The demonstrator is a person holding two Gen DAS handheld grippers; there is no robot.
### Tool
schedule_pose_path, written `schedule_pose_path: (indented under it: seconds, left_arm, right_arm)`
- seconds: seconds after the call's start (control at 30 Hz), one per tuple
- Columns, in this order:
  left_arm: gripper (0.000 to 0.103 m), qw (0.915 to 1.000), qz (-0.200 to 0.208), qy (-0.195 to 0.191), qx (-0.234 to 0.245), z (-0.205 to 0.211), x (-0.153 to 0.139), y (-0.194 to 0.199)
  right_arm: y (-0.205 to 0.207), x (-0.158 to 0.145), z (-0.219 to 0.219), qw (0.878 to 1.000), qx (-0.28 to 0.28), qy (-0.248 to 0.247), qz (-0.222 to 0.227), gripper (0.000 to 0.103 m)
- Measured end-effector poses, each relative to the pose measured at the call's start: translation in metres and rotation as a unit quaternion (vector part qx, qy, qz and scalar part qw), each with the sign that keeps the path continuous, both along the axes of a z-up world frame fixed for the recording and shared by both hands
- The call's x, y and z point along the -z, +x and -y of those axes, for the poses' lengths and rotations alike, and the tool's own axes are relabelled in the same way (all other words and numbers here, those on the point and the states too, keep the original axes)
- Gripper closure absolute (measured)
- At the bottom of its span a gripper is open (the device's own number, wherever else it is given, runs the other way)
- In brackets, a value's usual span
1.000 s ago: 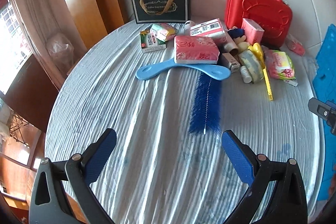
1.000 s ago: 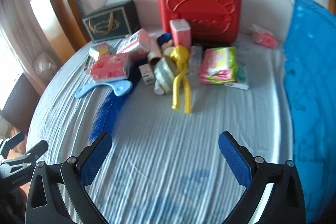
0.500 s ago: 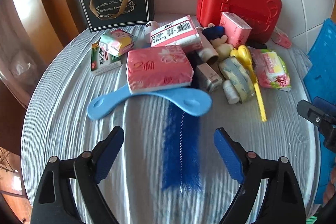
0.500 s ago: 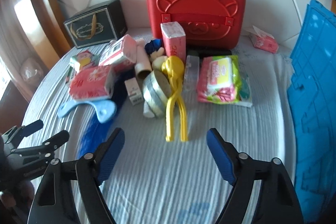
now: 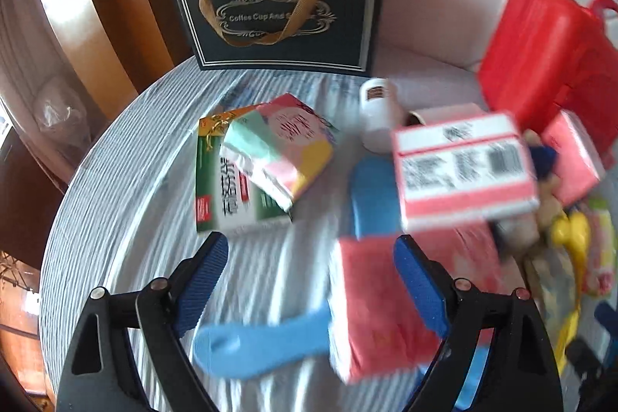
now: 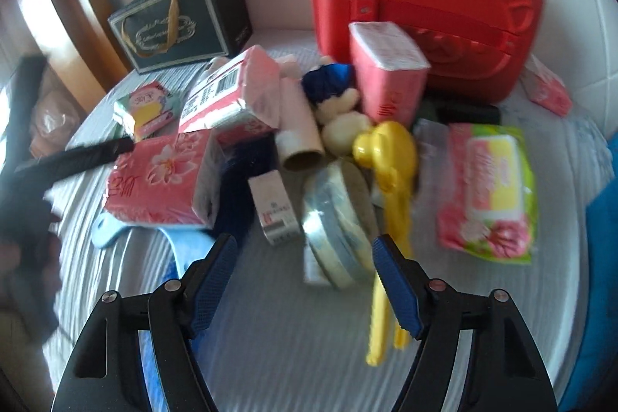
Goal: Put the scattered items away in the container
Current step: 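Grasp the pink lily-print tissue pack with the left tool while the right tool grasps the small white box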
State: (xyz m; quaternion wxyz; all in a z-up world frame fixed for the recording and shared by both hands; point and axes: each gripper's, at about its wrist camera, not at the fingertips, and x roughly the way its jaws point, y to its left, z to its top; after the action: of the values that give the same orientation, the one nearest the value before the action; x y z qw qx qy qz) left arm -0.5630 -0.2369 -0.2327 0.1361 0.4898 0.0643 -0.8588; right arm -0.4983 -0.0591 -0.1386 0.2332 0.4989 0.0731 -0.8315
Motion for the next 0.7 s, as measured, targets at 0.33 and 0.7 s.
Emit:
schedule_pose_path:
  seconds: [0.33, 0.7]
  left_arm:
    - [0.017, 0.9982, 0.032, -0.002, 0.051, -0.018, 0.017, 0.02]
    - [0.017, 0.9988, 0.01, 0.044, 0.019, -0.007, -0.023, 0.092]
  right_arm:
    - [-0.003, 0.035, 0.044, 0.997, -0.061, 0.029, 0.024, 0.029]
    - [0.022, 0.03, 0.051, 0.995, -0.095, -0.001, 0.027, 0.029]
